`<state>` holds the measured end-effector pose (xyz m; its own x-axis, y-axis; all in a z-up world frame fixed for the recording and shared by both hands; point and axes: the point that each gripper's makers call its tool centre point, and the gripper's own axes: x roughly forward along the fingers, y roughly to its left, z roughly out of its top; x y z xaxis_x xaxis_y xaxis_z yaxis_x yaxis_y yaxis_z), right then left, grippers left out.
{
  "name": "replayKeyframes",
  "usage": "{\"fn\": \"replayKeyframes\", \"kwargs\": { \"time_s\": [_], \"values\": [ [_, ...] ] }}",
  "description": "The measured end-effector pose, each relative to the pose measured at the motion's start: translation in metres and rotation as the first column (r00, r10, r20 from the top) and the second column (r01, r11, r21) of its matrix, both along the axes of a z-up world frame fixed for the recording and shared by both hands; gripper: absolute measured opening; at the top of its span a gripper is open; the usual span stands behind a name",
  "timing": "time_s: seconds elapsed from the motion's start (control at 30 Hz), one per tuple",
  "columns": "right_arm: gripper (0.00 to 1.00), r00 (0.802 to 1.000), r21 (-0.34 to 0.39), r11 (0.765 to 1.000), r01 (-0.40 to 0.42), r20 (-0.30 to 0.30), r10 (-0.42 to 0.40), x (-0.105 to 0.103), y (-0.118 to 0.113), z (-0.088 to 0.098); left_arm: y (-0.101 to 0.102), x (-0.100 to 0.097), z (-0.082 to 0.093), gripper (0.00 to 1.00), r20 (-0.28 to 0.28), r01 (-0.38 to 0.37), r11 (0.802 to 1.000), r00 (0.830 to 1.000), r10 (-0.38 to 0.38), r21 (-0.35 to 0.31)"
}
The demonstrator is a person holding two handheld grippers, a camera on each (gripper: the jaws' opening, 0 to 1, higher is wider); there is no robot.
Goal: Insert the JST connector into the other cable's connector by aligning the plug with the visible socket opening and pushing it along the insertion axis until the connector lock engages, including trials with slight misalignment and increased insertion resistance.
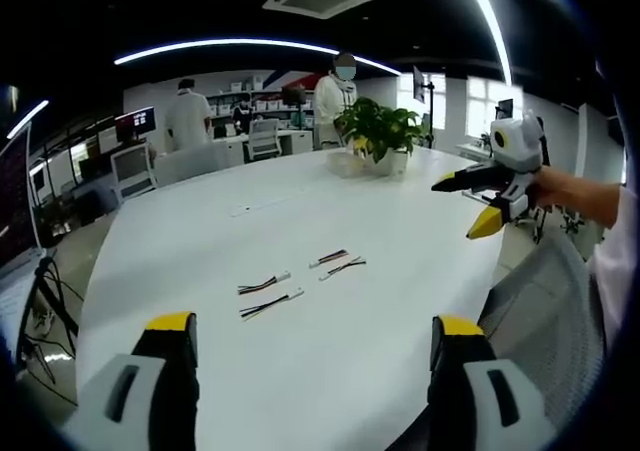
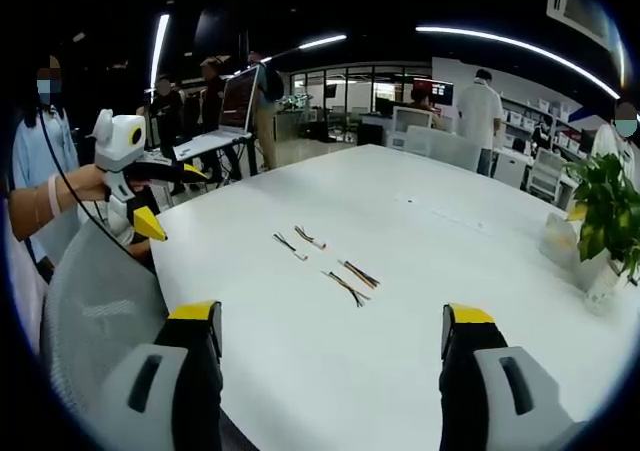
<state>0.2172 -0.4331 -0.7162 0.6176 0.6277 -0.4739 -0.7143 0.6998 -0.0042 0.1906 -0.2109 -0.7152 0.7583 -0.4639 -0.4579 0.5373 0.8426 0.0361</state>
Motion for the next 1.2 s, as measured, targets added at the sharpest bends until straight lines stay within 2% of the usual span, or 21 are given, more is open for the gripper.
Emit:
{"fn": "replayKeyframes", "kwargs": {
  "time_s": [0.27, 0.83, 0.97, 1.2],
  "values": [
    [0.89, 1.0, -0.001, 1.0, 0.0, 0.003, 0.0, 0.001, -0.001, 0.001, 0.001, 0.002, 0.004, 0.95, 0.009, -0.001, 1.0, 1.0, 0.001, 0.002],
    [0.88, 1.0, -0.001, 1.0, -0.013, 0.013, 0.013, 0.004, 0.004, 0.004, 0.001, -0.002, 0.001, 0.95, 0.0, 0.005, 1.0, 1.0, -0.005, 0.014],
    [0.88, 1.0, -0.023, 1.0, -0.011, 0.009, 0.011, 0.002, 0.001, 0.001, 0.003, -0.002, 0.002, 0.94, 0.0, 0.0, 1.0, 1.0, 0.0, 0.02],
    [0.85, 1.0, -0.022, 1.0, -0.002, 0.007, 0.002, 0.002, -0.003, 0.001, 0.011, -0.001, 0.004, 0.95, 0.006, -0.022, 0.999, 1.0, 0.022, 0.026]
  ]
}}
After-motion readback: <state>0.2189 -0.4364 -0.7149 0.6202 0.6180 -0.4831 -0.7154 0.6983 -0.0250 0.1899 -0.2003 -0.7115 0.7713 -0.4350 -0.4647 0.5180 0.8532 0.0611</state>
